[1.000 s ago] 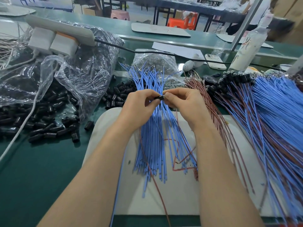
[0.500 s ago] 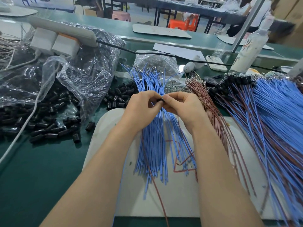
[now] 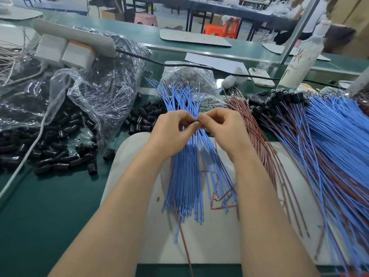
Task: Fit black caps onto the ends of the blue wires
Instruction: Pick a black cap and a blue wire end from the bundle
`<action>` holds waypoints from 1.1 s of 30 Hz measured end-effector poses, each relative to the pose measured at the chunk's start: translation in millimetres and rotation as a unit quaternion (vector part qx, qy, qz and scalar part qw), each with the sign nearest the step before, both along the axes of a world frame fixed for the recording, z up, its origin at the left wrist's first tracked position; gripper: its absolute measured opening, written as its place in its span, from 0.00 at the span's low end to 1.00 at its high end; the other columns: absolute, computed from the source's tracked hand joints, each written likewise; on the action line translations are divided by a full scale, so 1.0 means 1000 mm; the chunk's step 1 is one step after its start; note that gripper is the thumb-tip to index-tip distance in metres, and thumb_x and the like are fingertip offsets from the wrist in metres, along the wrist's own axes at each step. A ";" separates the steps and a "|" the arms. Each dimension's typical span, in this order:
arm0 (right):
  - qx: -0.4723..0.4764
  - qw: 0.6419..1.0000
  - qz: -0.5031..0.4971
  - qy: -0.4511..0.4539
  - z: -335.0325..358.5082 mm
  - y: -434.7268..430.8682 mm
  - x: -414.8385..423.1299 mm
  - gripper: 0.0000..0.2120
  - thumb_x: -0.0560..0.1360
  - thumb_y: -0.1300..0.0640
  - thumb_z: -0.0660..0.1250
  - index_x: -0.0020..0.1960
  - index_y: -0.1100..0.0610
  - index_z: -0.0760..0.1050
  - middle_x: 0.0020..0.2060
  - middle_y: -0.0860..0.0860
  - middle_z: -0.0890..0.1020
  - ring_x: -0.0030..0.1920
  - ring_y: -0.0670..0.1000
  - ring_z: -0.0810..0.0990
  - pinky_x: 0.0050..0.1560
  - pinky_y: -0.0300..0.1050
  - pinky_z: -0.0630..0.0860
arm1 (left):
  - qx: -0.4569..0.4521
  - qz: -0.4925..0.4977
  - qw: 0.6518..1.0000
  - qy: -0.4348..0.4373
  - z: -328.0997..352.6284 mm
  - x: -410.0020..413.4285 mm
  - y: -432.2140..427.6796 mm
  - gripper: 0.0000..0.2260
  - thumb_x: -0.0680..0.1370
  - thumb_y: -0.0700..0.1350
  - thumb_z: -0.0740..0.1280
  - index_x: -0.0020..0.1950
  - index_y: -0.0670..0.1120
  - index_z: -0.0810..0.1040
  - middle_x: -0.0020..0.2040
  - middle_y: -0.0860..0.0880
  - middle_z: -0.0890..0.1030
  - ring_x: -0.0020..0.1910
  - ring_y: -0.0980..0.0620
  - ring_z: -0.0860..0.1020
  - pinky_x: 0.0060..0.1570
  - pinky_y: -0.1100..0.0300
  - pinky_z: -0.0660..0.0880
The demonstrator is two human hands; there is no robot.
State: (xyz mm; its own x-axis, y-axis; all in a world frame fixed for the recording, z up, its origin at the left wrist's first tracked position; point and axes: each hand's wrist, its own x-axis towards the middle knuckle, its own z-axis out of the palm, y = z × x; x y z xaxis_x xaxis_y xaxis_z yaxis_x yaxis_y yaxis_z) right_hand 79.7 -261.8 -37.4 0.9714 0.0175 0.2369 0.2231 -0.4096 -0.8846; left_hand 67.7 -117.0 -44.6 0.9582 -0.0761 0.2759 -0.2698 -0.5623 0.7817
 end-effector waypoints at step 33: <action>-0.377 0.911 -0.110 0.126 -0.005 0.020 0.025 0.23 0.78 0.61 0.59 0.72 0.53 0.65 0.68 0.54 0.67 0.67 0.59 0.64 0.63 0.53 0.68 | -0.117 0.103 0.987 -0.038 0.000 0.003 0.007 0.05 0.77 0.40 0.66 0.52 0.47 0.77 0.39 0.57 0.78 0.39 0.62 0.77 0.40 0.78 0.69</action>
